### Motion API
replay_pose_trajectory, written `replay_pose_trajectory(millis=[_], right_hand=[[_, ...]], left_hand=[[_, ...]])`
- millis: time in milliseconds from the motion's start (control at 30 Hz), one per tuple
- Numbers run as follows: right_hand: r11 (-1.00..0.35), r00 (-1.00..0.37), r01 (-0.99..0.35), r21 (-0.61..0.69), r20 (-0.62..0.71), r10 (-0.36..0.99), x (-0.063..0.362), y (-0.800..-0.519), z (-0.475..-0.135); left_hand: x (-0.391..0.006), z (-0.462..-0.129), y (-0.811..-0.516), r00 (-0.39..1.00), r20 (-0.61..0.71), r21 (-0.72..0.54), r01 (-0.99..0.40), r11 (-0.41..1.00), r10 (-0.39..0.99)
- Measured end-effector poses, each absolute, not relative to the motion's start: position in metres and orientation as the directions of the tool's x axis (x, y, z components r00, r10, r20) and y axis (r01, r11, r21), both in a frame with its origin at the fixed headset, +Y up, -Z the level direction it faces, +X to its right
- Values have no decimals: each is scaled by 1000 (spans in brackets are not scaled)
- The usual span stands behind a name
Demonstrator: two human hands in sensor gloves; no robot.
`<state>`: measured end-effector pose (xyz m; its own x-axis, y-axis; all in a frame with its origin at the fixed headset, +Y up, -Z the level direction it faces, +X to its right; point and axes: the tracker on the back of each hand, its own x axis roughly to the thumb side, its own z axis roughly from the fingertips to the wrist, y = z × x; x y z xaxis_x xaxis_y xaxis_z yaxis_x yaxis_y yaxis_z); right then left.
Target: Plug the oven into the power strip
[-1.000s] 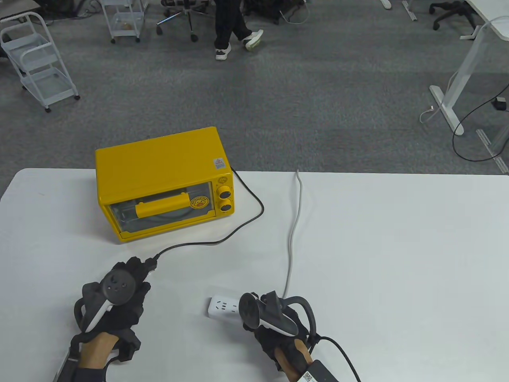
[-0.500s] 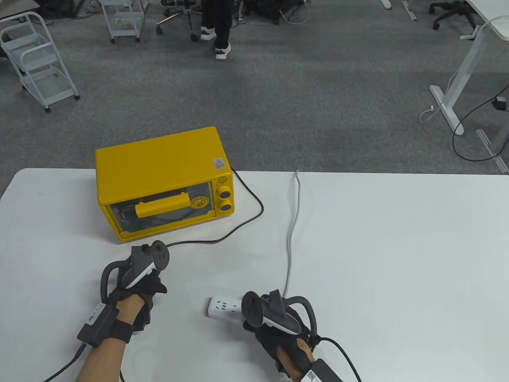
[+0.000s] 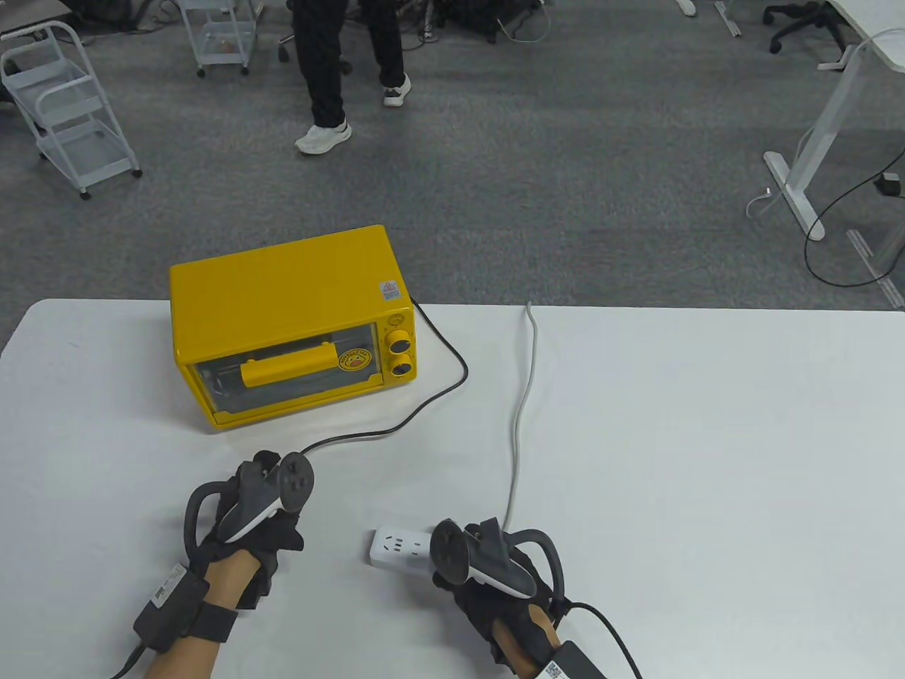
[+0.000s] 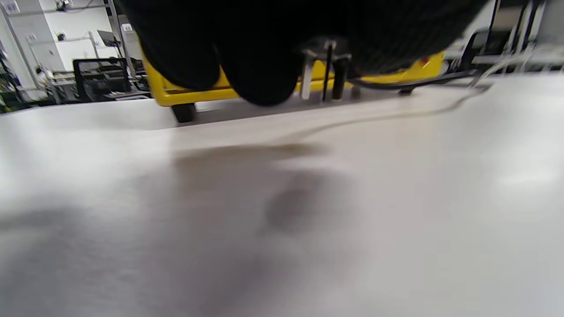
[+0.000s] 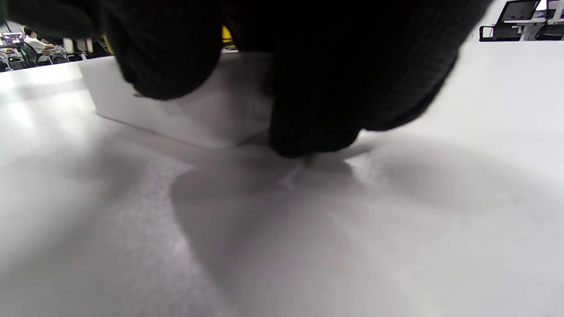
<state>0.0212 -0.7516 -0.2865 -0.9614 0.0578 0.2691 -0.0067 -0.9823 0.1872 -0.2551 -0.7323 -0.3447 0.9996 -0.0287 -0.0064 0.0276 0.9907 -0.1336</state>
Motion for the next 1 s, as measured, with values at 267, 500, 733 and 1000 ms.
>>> replay_pose_trajectory(millis=[267, 500, 733, 1000], right_hand=[[-984, -961, -12, 177, 270, 60, 23, -752, -286], [-985, -960, -11, 174, 273, 59, 23, -752, -285], [-984, -960, -18, 178, 273, 67, 24, -753, -284], [-982, -958, -32, 188, 274, 84, 26, -754, -283]], left_hand=[[-242, -318, -734, 948, 113, -77, -289, 954, 296], [-236, -314, -735, 827, 259, -138, -480, 866, 500], [-233, -314, -743, 779, 286, -342, -461, 819, 559], [-225, -311, -737, 823, 323, -259, -398, 880, 467]])
